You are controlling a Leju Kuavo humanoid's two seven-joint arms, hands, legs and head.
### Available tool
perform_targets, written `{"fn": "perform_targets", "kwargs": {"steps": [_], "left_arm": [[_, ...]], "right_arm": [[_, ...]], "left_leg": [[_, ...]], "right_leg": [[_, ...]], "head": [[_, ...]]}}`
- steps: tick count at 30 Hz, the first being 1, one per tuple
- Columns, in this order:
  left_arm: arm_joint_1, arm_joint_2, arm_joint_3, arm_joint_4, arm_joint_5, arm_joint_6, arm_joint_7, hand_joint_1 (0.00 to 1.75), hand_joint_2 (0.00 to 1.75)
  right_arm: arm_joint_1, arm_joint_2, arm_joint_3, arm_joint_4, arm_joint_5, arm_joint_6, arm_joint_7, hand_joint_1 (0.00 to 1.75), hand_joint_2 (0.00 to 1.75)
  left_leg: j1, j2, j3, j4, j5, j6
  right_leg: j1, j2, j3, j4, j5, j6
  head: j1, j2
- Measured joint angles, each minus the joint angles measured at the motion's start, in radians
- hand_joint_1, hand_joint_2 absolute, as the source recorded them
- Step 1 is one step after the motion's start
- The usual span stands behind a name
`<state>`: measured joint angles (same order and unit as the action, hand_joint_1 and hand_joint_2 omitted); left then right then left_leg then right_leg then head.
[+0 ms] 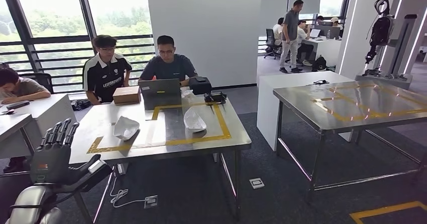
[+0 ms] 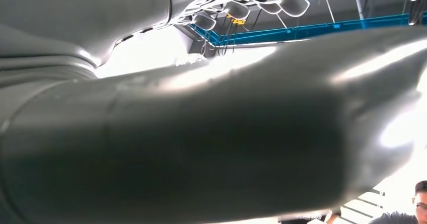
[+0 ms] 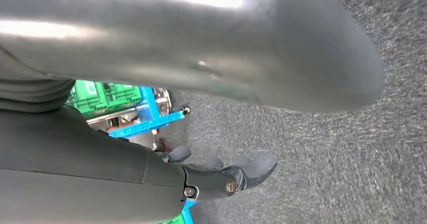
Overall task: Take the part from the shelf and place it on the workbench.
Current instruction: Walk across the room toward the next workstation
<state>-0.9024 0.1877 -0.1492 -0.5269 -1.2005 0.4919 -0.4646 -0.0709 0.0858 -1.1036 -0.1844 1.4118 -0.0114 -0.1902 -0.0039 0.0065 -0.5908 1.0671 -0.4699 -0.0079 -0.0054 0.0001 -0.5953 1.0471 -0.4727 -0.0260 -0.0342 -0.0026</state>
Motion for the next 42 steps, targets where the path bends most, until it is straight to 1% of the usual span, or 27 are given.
{"fn": "perform_targets", "kwargs": {"steps": [1, 2, 3, 5, 6, 8, 13, 18, 24, 29, 31, 34, 42], "left_arm": [[-0.002, 0.001, 0.000, -0.001, 0.000, 0.000, 0.000, 0.00, 0.00], [-0.003, 0.001, 0.000, -0.001, 0.000, 0.000, 0.000, 0.00, 0.44], [-0.005, 0.001, 0.000, -0.001, 0.000, 0.001, 0.000, 0.00, 0.87], [-0.006, 0.001, 0.000, -0.001, 0.000, 0.003, 0.000, 0.00, 1.75], [-0.006, 0.000, 0.000, -0.001, 0.000, 0.005, 0.000, 0.00, 1.75], [-0.005, -0.002, -0.001, 0.000, -0.001, 0.010, 0.002, 0.00, 1.75], [-0.005, -0.009, -0.010, 0.000, -0.010, 0.015, 0.015, 0.00, 1.75], [-0.006, -0.012, -0.015, 0.000, -0.012, 0.015, 0.018, 0.00, 1.75], [-0.006, -0.016, -0.016, 0.000, -0.009, 0.016, 0.018, 0.00, 1.75], [-0.002, -0.023, -0.016, 0.002, 0.050, -0.007, -0.007, 0.00, 1.75], [0.017, -0.027, -0.016, 0.005, 0.078, -0.017, -0.005, 0.00, 1.75], [0.070, -0.035, -0.016, 0.010, 0.130, -0.038, 0.013, 0.00, 1.75], [0.209, -0.053, -0.012, 0.024, 0.275, -0.098, 0.072, 0.00, 1.75]], "right_arm": [[0.000, 0.001, 0.000, 0.000, 0.000, 0.000, 0.000, 0.00, 0.00], [0.000, 0.002, 0.000, 0.000, 0.000, 0.000, 0.000, 0.00, 0.44], [0.000, 0.002, 0.000, 0.000, 0.000, 0.000, 0.000, 0.00, 0.87], [0.000, 0.002, 0.000, 0.001, 0.000, -0.003, -0.001, 0.00, 1.75], [0.000, 0.002, 0.000, 0.000, 0.000, -0.005, -0.001, 0.00, 1.75], [0.000, 0.001, 0.000, 0.000, 0.000, -0.012, -0.002, 0.00, 1.75], [0.000, 0.000, 0.000, 0.000, 0.000, -0.025, -0.001, 0.00, 1.75], [0.000, 0.000, 0.000, 0.000, 0.002, -0.028, -0.001, 0.00, 1.75], [0.000, 0.000, 0.000, 0.000, 0.003, -0.029, -0.001, 0.00, 1.75], [0.001, 0.000, 0.001, 0.000, -0.011, -0.015, -0.001, 0.00, 1.75], [0.005, -0.001, 0.013, 0.000, -0.041, -0.006, -0.001, 0.00, 1.75], [0.014, -0.004, 0.051, -0.002, -0.102, -0.004, -0.001, 0.00, 1.75], [0.042, -0.014, 0.179, -0.019, -0.279, -0.002, -0.001, 0.00, 1.75]], "left_leg": [[-0.005, 0.002, 0.016, -0.027, 0.001, 0.005], [-0.008, 0.004, 0.021, -0.036, 0.004, 0.003], [-0.009, 0.002, 0.021, -0.044, 0.008, -0.002], [-0.010, 0.000, 0.020, -0.053, 0.013, -0.007], [-0.009, -0.001, 0.018, -0.053, 0.014, -0.008], [-0.010, -0.001, 0.013, -0.050, 0.017, -0.002], [-0.010, 0.000, 0.006, -0.047, 0.022, 0.006], [-0.010, 0.000, 0.003, -0.044, 0.023, 0.008], [-0.010, 0.000, 0.003, -0.044, 0.024, 0.009], [-0.010, -0.001, 0.003, -0.044, 0.025, 0.008], [-0.010, 0.000, 0.002, -0.044, 0.025, 0.008], [-0.009, 0.000, 0.002, -0.044, 0.025, 0.008], [-0.009, 0.000, 0.000, -0.044, 0.025, 0.008]], "right_leg": [[-0.002, -0.001, 0.000, -0.001, 0.003, 0.004], [-0.003, -0.001, -0.001, -0.003, 0.005, 0.009], [-0.003, -0.002, -0.001, -0.005, 0.007, 0.009], [-0.003, -0.003, -0.001, -0.010, 0.011, 0.009], [-0.003, -0.003, -0.002, -0.013, 0.014, 0.009], [-0.003, -0.003, -0.003, -0.016, 0.018, 0.017], [-0.004, -0.003, -0.006, -0.021, 0.028, 0.025], [-0.004, -0.003, -0.007, -0.022, 0.031, 0.029], [-0.003, -0.003, -0.007, -0.022, 0.032, 0.030], [-0.003, -0.003, -0.008, -0.021, 0.033, 0.030], [-0.003, -0.003, -0.008, -0.021, 0.033, 0.030], [-0.003, -0.003, -0.009, -0.021, 0.033, 0.030], [-0.003, -0.003, -0.011, -0.021, 0.032, 0.030]], "head": [[0.000, 0.000], [-0.001, 0.000], [-0.001, 0.000], [-0.001, 0.000], [-0.001, 0.000], [-0.001, 0.000], [-0.001, 0.000], [-0.001, 0.000], [-0.001, 0.000], [-0.001, 0.000], [-0.001, 0.000], [-0.001, 0.000], [-0.001, 0.000]]}}
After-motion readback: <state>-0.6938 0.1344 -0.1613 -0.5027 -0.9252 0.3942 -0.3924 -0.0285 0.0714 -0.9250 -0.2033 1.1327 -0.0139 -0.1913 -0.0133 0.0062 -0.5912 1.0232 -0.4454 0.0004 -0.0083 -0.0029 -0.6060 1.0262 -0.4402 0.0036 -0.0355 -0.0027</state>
